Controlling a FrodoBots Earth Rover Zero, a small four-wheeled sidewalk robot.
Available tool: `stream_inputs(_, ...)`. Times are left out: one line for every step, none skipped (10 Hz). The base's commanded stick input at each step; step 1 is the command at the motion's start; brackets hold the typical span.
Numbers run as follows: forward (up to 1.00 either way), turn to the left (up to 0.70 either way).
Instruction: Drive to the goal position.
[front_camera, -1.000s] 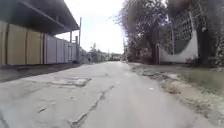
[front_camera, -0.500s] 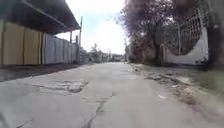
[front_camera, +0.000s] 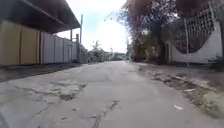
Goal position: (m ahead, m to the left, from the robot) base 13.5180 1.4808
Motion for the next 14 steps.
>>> stream_inputs(0.85, 0.00)
stream_inputs(0.85, 0.00)
stream_inputs(0.85, 0.00)
stream_inputs(0.85, 0.00)
stream_inputs(0.85, 0.00)
stream_inputs(0.85, 0.00)
stream_inputs(0.85, 0.00)
stream_inputs(0.85, 0.00)
stream_inputs(0.85, 0.00)
stream_inputs(0.85, 0.00)
stream_inputs(0.85, 0.00)
stream_inputs(0.85, 0.00)
stream_inputs(0.85, 0.00)
stream_inputs(0.85, -0.09)
